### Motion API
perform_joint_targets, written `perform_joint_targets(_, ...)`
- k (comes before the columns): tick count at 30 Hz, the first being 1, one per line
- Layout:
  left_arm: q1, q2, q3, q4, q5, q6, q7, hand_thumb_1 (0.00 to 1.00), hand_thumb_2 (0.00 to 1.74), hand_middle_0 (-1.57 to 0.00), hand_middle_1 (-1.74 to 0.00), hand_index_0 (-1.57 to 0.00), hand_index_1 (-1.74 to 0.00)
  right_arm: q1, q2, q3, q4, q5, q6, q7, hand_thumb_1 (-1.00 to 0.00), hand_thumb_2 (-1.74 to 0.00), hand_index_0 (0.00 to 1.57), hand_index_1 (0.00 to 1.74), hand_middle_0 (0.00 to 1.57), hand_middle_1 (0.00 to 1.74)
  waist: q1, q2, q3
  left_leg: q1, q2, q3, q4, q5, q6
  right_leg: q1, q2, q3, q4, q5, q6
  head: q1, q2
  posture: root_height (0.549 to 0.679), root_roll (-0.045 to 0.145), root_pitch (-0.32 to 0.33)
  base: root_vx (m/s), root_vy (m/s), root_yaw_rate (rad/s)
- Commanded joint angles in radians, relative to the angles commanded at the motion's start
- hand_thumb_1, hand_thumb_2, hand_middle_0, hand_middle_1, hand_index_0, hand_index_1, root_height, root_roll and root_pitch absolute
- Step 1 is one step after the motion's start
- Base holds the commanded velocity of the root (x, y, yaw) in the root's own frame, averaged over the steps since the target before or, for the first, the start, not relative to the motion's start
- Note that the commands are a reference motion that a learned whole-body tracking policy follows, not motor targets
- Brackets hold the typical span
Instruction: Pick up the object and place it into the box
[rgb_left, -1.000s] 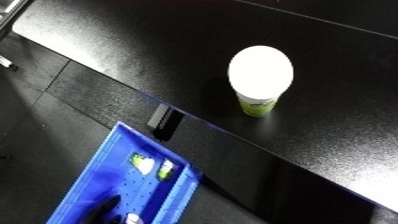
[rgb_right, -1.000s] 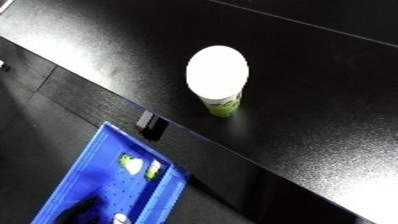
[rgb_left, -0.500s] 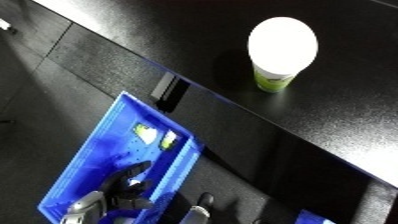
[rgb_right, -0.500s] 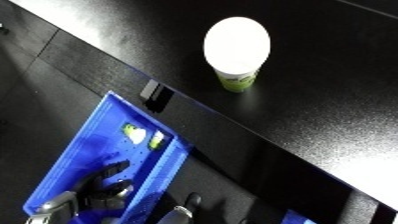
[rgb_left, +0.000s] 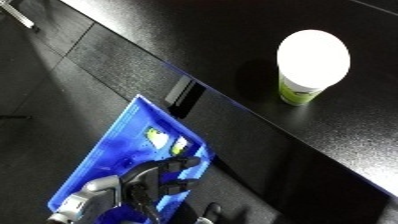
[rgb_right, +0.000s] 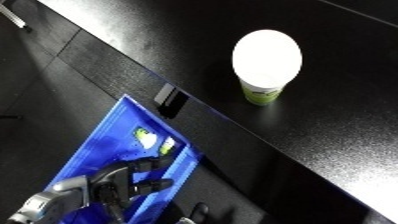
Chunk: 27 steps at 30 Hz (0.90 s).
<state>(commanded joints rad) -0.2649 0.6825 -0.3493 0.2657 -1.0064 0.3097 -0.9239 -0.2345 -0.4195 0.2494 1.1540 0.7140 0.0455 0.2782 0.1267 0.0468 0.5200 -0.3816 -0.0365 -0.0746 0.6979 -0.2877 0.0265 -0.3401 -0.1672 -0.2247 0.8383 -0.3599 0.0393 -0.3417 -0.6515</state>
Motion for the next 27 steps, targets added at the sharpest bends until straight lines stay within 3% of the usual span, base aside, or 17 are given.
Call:
perform_joint_targets(5,-0.025,0.008,0.028,-0.157,-0.162,0.073,-0.042,0.00,0.00,0.00,0.00,0.00,0.00,0.009,0.012,0.000,0.014,0.024,0.002,0.003,0.00,0.00,0.00,0.00,0.00,0.00,0.015,-0.008,0.000,0.008,-0.008,-0.010,-0.002,-0.003,-0.0024,0.010,-0.0079,-0.012,0.000,0.002,0.0010,0.043,0.003,0.633,0.026,-0.059,0.020,-0.048,0.124)
perform_joint_targets(11,-0.069,-0.024,0.079,-0.299,-0.324,0.082,-0.033,0.00,0.00,0.00,0.00,0.00,0.00,0.021,0.032,-0.003,0.022,0.035,-0.009,0.011,0.00,0.00,0.00,0.00,0.00,0.00,0.023,-0.025,-0.001,0.015,-0.013,-0.017,-0.011,-0.004,-0.0065,0.016,-0.0063,-0.018,-0.002,0.000,-0.0041,0.063,0.007,0.633,0.025,-0.061,0.019,-0.045,0.037)
perform_joint_targets(18,-0.116,-0.115,0.191,-0.391,-0.457,-0.071,0.166,0.00,0.00,0.00,0.00,0.00,0.00,0.039,0.061,-0.019,0.032,0.025,-0.017,0.023,0.00,0.00,0.00,0.00,0.00,0.00,0.027,-0.043,-0.007,0.024,-0.014,-0.022,-0.023,0.000,-0.0105,0.015,-0.0039,-0.018,0.004,-0.006,-0.0105,0.081,0.000,0.632,0.025,-0.061,0.016,-0.030,-0.012)
perform_joint_targets(24,-0.147,-0.181,0.288,-0.415,-0.405,-0.200,0.322,0.00,0.00,0.00,0.00,0.00,0.00,0.049,0.082,-0.034,0.041,0.014,-0.020,0.031,0.00,0.00,0.00,0.00,0.00,0.00,0.026,-0.054,-0.012,0.030,-0.011,-0.025,-0.035,0.007,-0.0175,0.017,-0.0016,-0.018,-0.001,-0.005,-0.0127,0.111,0.014,0.633,0.026,-0.061,0.019,-0.026,-0.039)
perform_joint_targets(27,-0.158,-0.189,0.326,-0.422,-0.326,-0.284,0.402,0.00,0.00,0.00,0.00,0.00,0.00,0.055,0.085,-0.039,0.046,0.008,-0.027,0.040,0.00,0.00,0.00,0.00,0.00,0.00,0.021,-0.056,-0.014,0.033,-0.009,-0.024,-0.038,0.009,-0.0199,0.017,0.0006,-0.016,-0.001,-0.006,-0.0138,0.117,0.023,0.633,0.026,-0.060,0.015,-0.006,-0.093)
